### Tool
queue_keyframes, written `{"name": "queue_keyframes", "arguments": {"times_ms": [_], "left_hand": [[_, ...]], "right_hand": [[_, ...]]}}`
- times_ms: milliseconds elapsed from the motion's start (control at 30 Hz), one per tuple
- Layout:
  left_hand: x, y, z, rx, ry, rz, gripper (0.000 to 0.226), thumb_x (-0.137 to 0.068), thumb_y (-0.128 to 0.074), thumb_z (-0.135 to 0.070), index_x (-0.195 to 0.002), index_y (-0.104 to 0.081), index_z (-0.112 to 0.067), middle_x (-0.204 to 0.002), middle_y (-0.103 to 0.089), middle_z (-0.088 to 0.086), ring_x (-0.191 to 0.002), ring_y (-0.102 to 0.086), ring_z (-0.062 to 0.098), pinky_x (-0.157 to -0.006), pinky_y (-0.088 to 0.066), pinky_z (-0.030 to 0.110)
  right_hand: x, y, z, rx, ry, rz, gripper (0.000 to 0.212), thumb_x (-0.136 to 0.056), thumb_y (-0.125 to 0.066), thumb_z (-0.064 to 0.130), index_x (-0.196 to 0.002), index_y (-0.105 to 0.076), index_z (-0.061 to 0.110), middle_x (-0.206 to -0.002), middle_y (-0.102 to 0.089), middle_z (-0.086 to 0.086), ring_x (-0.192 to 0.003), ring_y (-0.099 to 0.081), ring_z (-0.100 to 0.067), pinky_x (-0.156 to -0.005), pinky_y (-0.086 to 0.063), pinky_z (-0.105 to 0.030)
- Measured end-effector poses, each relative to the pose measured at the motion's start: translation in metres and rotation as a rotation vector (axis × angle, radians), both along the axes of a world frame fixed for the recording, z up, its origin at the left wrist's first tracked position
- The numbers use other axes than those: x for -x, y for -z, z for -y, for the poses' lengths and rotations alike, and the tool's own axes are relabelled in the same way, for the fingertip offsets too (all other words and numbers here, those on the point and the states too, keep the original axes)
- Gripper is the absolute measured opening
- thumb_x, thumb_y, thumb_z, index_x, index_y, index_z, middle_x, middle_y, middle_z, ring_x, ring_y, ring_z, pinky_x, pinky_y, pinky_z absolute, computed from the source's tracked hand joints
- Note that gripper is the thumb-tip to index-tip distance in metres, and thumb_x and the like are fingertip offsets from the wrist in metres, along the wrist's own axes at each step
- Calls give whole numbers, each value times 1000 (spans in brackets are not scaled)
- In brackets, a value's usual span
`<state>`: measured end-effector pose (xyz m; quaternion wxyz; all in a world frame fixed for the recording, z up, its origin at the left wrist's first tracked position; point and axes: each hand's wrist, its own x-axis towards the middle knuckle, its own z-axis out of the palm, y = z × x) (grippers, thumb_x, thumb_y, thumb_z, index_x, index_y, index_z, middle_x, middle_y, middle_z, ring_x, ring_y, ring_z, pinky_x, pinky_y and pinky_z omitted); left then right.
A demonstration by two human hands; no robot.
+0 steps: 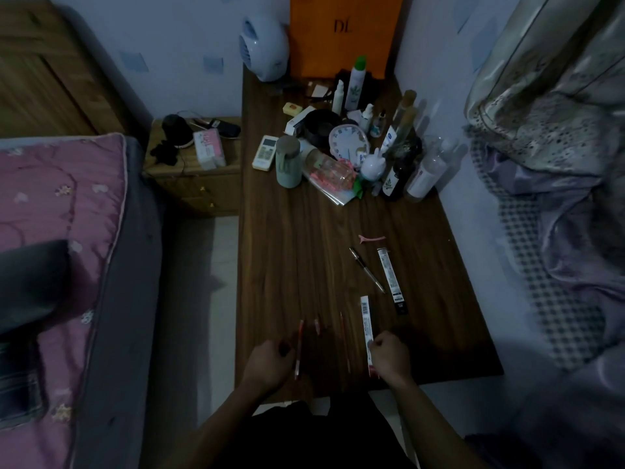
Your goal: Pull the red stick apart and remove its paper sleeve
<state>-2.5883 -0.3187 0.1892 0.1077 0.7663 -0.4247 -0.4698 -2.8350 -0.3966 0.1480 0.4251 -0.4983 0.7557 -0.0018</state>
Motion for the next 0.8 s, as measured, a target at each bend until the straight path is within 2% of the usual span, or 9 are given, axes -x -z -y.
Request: {"name": "queue_keyframes", "arguments": {"times_ms": [100,200,300,433,500,567,667,800], "left_hand": [[5,-7,4,32,-14,-49,28,-92,-56,-34,-83,-70,-12,-75,-73,3,-64,-68,10,-62,-54,31],[13,-18,9,108,-23,-95,15,-92,-57,-30,-90,-69,-20,-82,-74,-1,-71,-68,8,-65,-52,30],[23,-32,18,145,-108,-268,16,-93,-58,-30,-99,-70,-22,-91,-75,-2,-81,-71,9,-73,-56,30],[35,-48,30,111,-229,-443,21,-96,-56,-25,-107,-70,-14,-100,-74,5,-94,-71,20,-88,-57,42],[39,-56,36,111,-261,-502,22,-98,-52,-21,-109,-68,-10,-102,-74,9,-95,-70,23,-87,-55,40],[40,-63,40,111,-290,-563,22,-100,-49,-18,-108,-67,-8,-100,-73,11,-94,-70,25,-81,-56,37],[41,-69,41,138,-355,-616,23,-101,-45,-18,-98,-67,-11,-88,-73,5,-78,-71,15,-69,-55,28],[39,-74,43,147,-511,-670,33,-102,-39,-21,-88,-67,-10,-75,-70,5,-70,-67,18,-69,-53,33]], "right_hand": [[-2,-15,-8,35,128,150,10,-97,-60,20,-88,-59,25,-98,-68,-2,-79,-66,-11,-57,-51,-23],[-9,-32,-20,40,188,306,5,-94,-65,19,-91,-62,22,-95,-70,-1,-78,-71,-13,-57,-56,-26],[-20,-45,-33,10,143,402,3,-91,-68,19,-91,-65,19,-94,-73,-2,-83,-73,-17,-70,-61,-36],[-36,-62,-45,15,29,469,10,-90,-70,15,-82,-64,19,-86,-72,0,-78,-70,-13,-68,-55,-30],[-41,-70,-46,42,-2,508,15,-90,-70,12,-78,-63,19,-80,-70,0,-75,-66,-14,-70,-53,-32],[-44,-79,-47,32,-21,518,15,-90,-70,13,-79,-63,21,-78,-71,3,-75,-67,-10,-68,-52,-25],[-49,-86,-52,40,-62,526,18,-90,-70,13,-77,-62,23,-70,-69,8,-69,-65,-1,-63,-48,-15],[-56,-91,-55,-16,-92,528,15,-90,-69,16,-80,-63,26,-77,-70,8,-75,-70,-2,-62,-52,-19]]}}
